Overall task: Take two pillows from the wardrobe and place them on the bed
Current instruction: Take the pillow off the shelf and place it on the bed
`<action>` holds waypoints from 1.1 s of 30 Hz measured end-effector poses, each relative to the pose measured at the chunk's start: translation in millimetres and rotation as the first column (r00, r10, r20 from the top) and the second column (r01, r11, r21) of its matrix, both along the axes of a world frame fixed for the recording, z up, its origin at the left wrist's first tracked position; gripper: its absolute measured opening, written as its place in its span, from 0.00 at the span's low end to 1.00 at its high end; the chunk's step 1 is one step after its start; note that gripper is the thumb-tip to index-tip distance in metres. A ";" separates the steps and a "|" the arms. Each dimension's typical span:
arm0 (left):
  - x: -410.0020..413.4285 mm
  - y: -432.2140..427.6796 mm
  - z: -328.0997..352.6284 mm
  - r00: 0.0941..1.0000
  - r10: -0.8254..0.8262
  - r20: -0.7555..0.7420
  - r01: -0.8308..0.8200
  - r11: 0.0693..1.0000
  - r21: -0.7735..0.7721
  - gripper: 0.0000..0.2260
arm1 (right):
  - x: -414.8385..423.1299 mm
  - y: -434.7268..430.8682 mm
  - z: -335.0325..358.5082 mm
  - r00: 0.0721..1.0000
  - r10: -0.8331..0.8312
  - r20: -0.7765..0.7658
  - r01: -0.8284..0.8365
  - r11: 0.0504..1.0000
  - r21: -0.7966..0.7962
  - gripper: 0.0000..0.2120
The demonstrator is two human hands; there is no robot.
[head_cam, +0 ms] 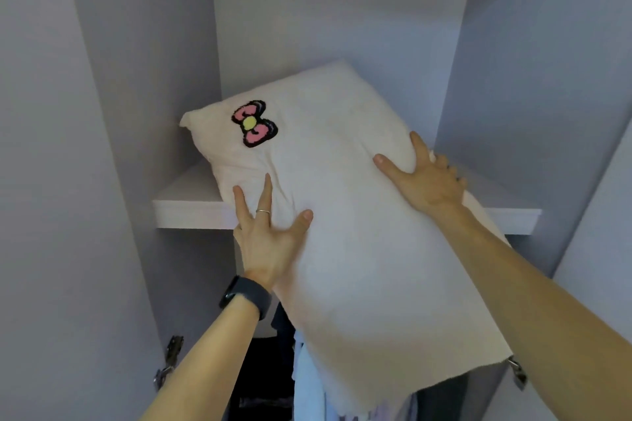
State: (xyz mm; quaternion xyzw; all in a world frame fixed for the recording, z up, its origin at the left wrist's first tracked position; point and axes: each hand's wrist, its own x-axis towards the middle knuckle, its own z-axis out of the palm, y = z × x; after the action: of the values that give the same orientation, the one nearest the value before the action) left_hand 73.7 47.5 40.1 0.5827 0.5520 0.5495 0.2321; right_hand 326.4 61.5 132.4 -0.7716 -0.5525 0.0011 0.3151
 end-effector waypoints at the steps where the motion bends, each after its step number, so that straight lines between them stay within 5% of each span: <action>1: 1.6 -1.9 -0.3 0.999 -0.019 0.035 0.019 1.000 0.005 0.39 | 1.4 -5.3 -9.0 1.000 -0.012 -0.025 0.013 0.999 0.034 0.48; 9: 28.6 -22.3 -7.3 1.000 0.015 0.022 -0.017 0.994 0.108 0.40 | -5.9 -71.8 -87.0 0.960 0.007 -0.280 0.102 0.923 0.371 0.42; 14: 49.5 -50.2 -29.4 0.997 -0.030 -0.078 0.043 0.985 0.169 0.38 | -4.0 -130.2 -140.0 0.922 -0.094 -0.375 0.265 0.860 0.436 0.40; 27: 98.4 -167.3 -172.2 0.915 -0.374 -0.153 0.386 0.921 0.054 0.34 | 0.8 -339.0 -281.4 0.730 -0.425 -0.535 0.584 0.794 0.166 0.35; 33: 111.0 -217.3 -244.2 0.770 -0.623 -0.139 0.613 0.783 -0.110 0.37 | -18.8 -426.2 -308.0 0.645 -0.607 -0.464 0.733 0.662 0.153 0.34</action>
State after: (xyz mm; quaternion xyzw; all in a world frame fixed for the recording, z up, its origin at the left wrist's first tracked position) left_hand 184.7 -169.8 -204.1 0.7687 0.3633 0.3752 0.3693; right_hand 307.6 -364.7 -175.6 -0.8432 -0.1428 -0.0625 0.5145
